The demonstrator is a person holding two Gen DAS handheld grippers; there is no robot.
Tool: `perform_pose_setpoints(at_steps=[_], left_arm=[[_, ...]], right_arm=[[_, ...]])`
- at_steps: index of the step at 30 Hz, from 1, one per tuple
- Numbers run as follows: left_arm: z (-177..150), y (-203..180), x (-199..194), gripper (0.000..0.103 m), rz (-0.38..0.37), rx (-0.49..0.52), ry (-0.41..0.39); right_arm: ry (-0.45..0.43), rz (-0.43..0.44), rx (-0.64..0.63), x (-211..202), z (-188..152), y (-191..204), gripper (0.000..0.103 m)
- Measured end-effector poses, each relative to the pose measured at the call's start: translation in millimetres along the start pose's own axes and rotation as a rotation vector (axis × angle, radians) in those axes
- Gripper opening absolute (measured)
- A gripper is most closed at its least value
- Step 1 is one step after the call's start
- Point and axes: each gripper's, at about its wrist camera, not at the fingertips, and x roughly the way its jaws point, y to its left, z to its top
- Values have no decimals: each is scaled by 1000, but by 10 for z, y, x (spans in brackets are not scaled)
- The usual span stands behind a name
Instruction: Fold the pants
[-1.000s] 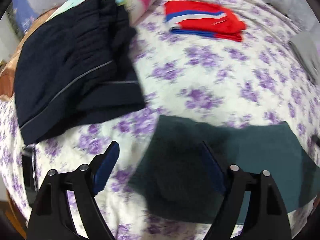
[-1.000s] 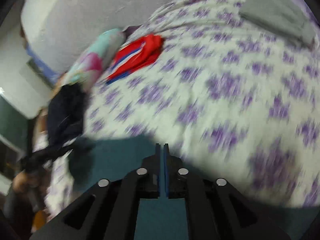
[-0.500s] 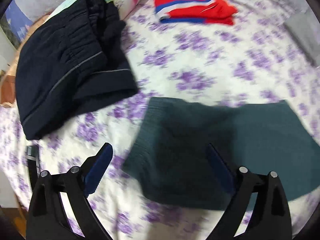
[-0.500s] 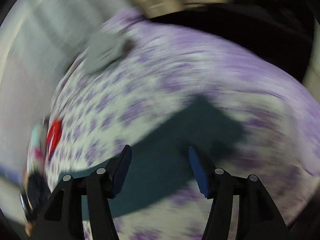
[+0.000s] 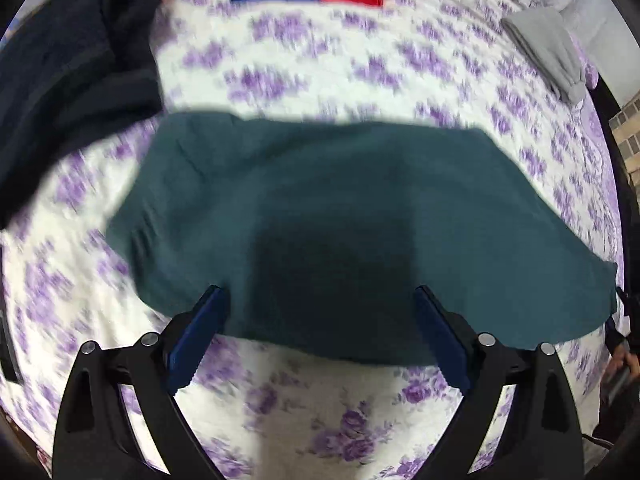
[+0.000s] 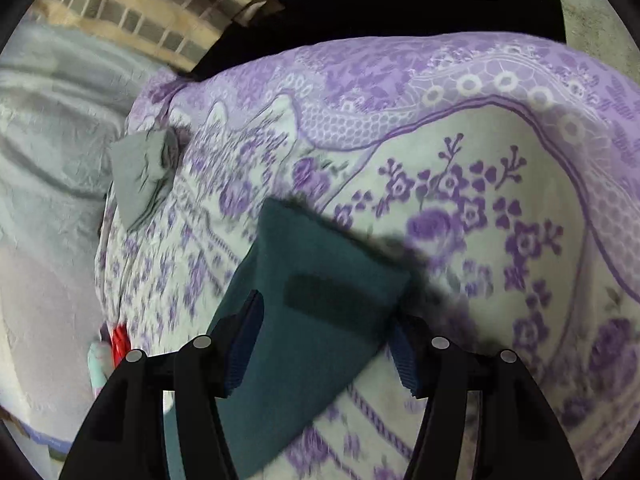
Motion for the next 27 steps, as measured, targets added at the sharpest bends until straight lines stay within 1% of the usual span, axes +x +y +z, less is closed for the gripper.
perform_pose_setpoints(at_steps=[1,2,3,4,5,7,9,11,12,13,14,15,17,18,19,21,22,24,26,27], left_arm=[[-39,-13,97,91,14,7,27],[-73,-19,195,92,41,17,58],[-100,-26,251,95,62,28,68],[-121,-53,273,98,79,49,48],[-124,-74,284,99,91,60,40],[-92,-92,295,99,92,46,43],[-74,-69,292,99,72,20,39],[-80,-53,253,97,63,15,26],[-83,-48,231,97,58,19,23],[-88,-39,188,97,43,22,17],[-87,-29,156,97,33,19,10],[-81,-7,114,97,20,9,0],[-77,34,58,97,6,-9,-11],[-64,65,27,97,-3,-18,-16],[-56,88,-10,97,-12,-24,-23],[-49,116,-88,97,-14,-26,-40],[-38,132,-130,97,-12,-23,-50],[-11,165,-170,97,-10,-21,-58],[-54,215,-207,97,0,-21,-53],[-69,230,-201,97,6,-23,-51]], right_arm=[[-11,-4,8,11,12,1,58],[-13,-15,5,15,18,2,49],[-12,-26,1,23,19,0,41],[-1,-17,8,33,24,-27,22],[28,30,34,43,28,-67,5],[39,74,64,-59,27,-22,5],[32,151,48,-205,4,170,5],[34,228,-54,-385,-95,601,5],[57,272,-126,-446,-203,891,5],[73,293,-167,-464,-285,1053,5],[103,330,-256,-471,-465,1362,5],[128,355,-320,-445,-628,1575,5],[197,382,-407,-306,-960,1900,5],[236,385,-453,-200,-1148,2043,5],[296,369,-527,-10,-1453,2220,5],[371,343,-609,235,-1847,2373,5],[425,324,-668,418,-2136,2455,5],[515,275,-772,707,-2584,2543,5],[558,223,-823,823,-2844,2510,6],[568,206,-835,861,-2908,2490,6]])
